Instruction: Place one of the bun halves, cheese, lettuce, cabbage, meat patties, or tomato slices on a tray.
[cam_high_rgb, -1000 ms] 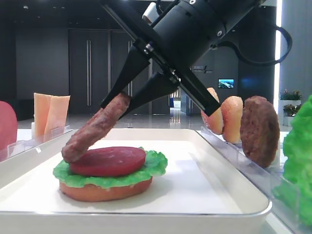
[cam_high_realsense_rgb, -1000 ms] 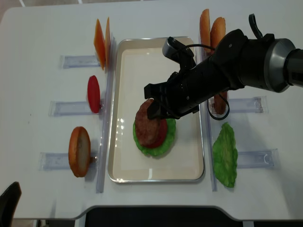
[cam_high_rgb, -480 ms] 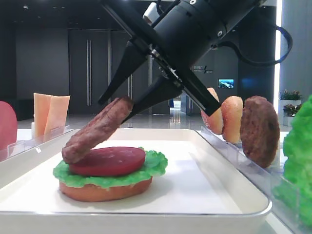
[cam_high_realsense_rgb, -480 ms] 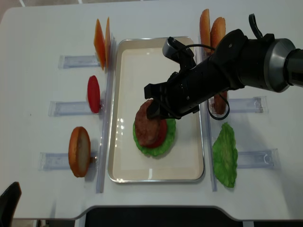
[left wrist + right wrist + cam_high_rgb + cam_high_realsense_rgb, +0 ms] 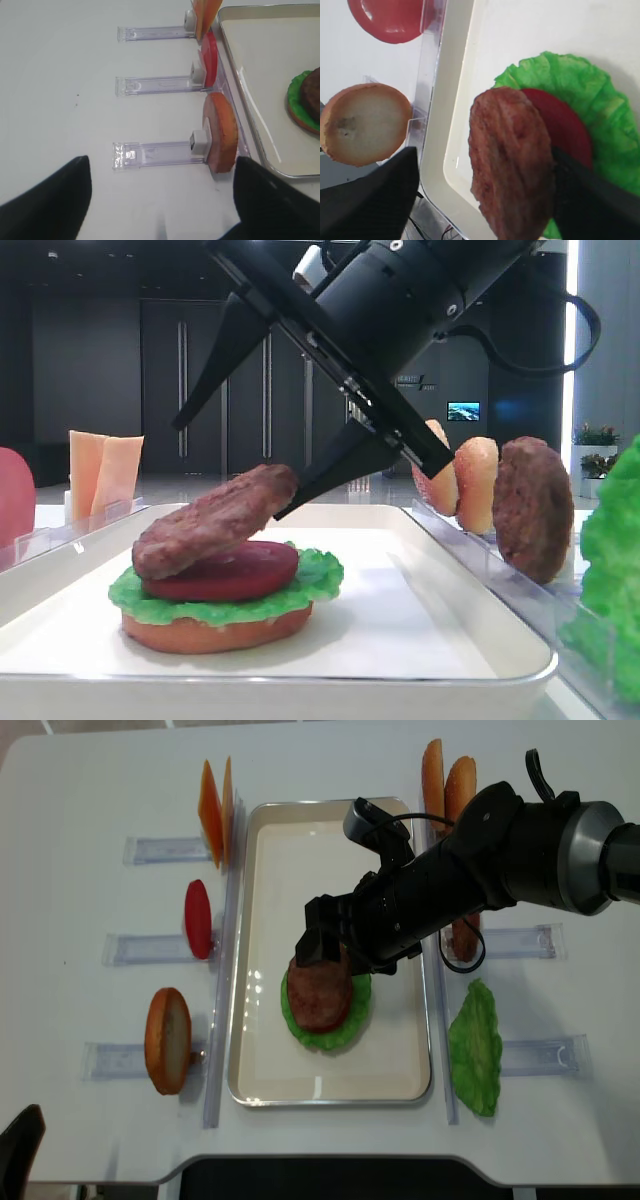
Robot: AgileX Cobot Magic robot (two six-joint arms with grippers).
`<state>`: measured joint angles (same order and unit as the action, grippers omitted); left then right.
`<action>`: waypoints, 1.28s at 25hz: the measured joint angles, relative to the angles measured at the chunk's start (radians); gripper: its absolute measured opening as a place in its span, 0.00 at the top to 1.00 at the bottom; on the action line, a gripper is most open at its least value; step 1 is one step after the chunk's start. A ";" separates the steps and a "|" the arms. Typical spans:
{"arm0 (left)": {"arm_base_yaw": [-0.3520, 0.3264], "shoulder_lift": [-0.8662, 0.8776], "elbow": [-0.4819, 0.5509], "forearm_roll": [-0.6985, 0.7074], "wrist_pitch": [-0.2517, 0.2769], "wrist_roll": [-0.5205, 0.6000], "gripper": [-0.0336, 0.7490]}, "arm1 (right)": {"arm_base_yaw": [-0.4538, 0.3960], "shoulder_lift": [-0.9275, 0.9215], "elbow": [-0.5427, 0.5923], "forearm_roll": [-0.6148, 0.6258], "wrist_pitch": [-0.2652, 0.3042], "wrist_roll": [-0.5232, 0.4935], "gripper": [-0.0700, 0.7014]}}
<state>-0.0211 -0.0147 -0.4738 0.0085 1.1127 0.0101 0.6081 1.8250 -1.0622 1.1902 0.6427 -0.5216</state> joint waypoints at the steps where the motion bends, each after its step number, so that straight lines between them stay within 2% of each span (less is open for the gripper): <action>1: 0.000 0.000 0.000 0.000 0.000 0.000 0.07 | 0.000 0.000 0.000 -0.004 0.000 0.003 0.26; 11: 0.000 0.000 0.000 0.000 0.000 0.000 0.07 | 0.000 -0.038 -0.005 -0.214 -0.008 0.165 0.26; 14: 0.000 0.000 0.000 0.000 0.000 0.000 0.07 | 0.000 -0.078 -0.046 -0.297 -0.014 0.247 0.26; 20: 0.000 0.000 0.000 0.000 0.000 0.000 0.07 | 0.000 -0.097 -0.095 -0.379 0.004 0.326 0.26; 27: 0.000 0.000 0.000 0.000 0.000 0.000 0.07 | 0.000 -0.097 -0.196 -0.679 0.091 0.557 0.26; 32: 0.000 0.000 0.000 0.000 0.000 0.000 0.07 | -0.005 -0.097 -0.300 -0.870 0.207 0.682 0.26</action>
<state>-0.0211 -0.0147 -0.4738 0.0085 1.1127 0.0101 0.6035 1.7281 -1.3625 0.3199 0.8499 0.1608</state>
